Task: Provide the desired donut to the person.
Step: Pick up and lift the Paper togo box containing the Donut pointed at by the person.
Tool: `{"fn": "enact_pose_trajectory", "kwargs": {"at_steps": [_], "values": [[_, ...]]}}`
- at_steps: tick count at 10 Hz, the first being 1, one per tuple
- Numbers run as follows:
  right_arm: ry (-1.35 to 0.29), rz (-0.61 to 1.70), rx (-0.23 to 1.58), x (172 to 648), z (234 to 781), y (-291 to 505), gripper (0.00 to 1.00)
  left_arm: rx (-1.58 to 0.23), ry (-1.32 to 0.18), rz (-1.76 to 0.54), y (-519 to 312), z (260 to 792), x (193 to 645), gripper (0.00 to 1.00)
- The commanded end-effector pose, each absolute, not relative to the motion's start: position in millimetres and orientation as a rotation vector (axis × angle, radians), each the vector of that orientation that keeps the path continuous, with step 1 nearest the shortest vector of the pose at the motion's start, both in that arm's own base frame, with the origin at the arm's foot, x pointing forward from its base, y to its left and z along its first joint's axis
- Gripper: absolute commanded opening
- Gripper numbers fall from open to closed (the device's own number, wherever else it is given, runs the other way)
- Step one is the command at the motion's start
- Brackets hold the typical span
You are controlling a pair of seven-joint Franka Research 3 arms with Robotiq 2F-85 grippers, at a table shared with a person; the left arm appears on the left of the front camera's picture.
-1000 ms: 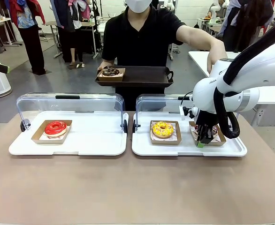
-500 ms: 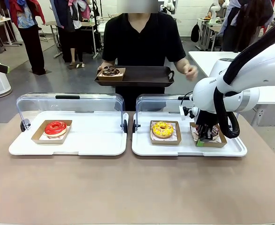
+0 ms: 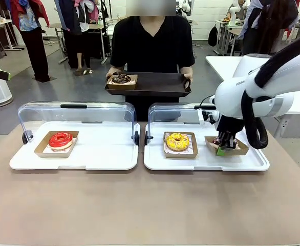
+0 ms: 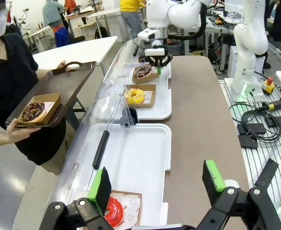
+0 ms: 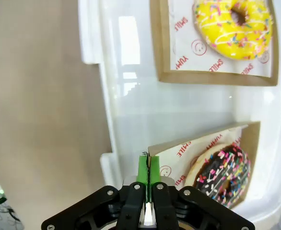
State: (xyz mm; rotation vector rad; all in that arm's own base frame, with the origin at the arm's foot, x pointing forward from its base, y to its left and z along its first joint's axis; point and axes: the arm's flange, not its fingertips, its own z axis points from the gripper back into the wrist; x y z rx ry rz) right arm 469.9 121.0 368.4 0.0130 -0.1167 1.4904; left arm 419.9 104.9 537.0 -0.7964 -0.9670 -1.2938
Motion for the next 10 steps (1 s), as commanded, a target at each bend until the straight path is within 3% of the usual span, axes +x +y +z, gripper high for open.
{"fn": "enact_pose_trajectory", "kwargs": {"at_steps": [1,5,10], "values": [[-0.072,1.445,0.025,429.1,402.2,124.3,0.00,-0.799,-0.989,-1.298,104.9,538.8,419.8,1.00],[-0.025,1.381,-0.050,397.5,504.4,139.0,0.00,-0.799,-0.989,-1.298,104.9,538.8,419.8,1.00],[-0.123,1.409,-0.052,396.3,625.1,152.4,0.00,-0.799,-0.989,-1.298,104.9,538.8,419.8,1.00]]}}
